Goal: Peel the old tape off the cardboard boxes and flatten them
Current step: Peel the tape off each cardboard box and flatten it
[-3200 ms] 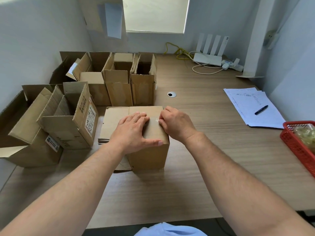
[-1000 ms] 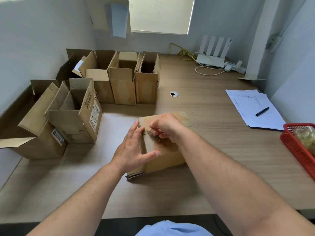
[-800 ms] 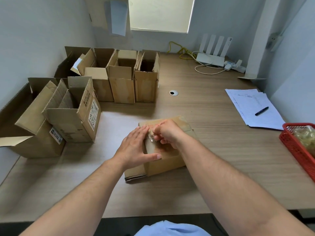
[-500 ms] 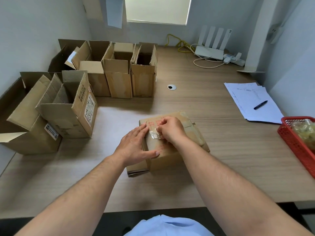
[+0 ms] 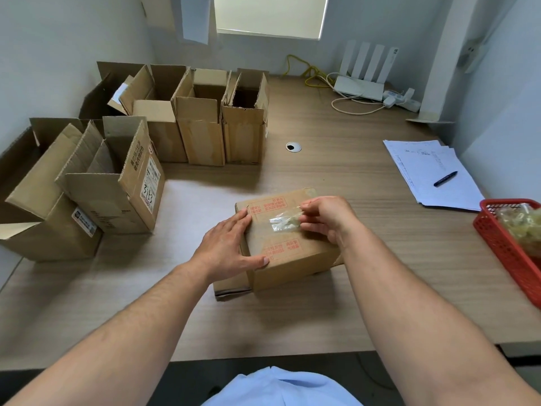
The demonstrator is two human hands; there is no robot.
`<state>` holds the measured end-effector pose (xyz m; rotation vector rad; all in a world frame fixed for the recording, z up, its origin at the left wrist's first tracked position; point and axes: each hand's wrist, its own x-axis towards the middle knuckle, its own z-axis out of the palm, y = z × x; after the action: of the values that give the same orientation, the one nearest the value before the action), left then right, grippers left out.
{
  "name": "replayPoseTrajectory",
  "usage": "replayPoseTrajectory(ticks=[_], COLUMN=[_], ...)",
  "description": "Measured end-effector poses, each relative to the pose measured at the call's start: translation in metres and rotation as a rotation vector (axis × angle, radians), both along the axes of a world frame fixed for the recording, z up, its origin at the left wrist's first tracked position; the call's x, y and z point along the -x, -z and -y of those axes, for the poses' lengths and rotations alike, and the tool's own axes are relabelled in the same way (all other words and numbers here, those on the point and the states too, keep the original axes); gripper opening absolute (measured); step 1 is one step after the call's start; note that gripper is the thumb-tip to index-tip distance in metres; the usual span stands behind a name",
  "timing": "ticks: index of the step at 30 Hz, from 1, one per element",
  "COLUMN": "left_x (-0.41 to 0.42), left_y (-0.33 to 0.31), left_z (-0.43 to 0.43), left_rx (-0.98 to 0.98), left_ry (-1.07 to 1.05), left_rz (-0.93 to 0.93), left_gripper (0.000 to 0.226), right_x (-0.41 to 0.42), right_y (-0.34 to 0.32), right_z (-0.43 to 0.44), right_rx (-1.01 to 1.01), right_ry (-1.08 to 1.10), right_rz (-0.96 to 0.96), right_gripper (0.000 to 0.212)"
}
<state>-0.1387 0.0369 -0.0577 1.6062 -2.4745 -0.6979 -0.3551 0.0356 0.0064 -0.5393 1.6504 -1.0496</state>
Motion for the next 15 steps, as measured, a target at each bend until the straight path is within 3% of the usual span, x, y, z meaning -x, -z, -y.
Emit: replayPoseTrajectory(ticks=[2, 4, 8, 11, 15], left_x=[0.005, 0.009, 0.014, 0.019, 0.025], left_y=[-0.004, -0.008, -0.013, -0.012, -0.008], left_z=[0.001, 0.002, 0.005, 0.004, -0.001], left_rx=[0.051, 0.087, 0.113, 0.1, 0.083], left_ry=[0.011, 0.027, 0.077, 0.114, 0.101], left_rz=[0.038, 0.064, 0.121, 0.134, 0.169], left_gripper=[0.109, 0.109, 0.11, 0.126, 0.138], right_x=[-0.001, -0.005, -0.015, -0.018, -0.031], right_y=[0.0, 0.005, 0.018, 0.017, 0.023], right_z=[-0.001, -0.001, -0.001, -0.003, -0.005], right_rx=[0.002, 0.003, 0.01, 0.011, 0.009], right_ry=[0.04, 0.067, -0.125, -0.305, -0.44], right_rz=[0.033, -0.05, -0.59, -0.923, -1.188], right_gripper=[0.019, 0.023, 0.018, 0.02, 0.052])
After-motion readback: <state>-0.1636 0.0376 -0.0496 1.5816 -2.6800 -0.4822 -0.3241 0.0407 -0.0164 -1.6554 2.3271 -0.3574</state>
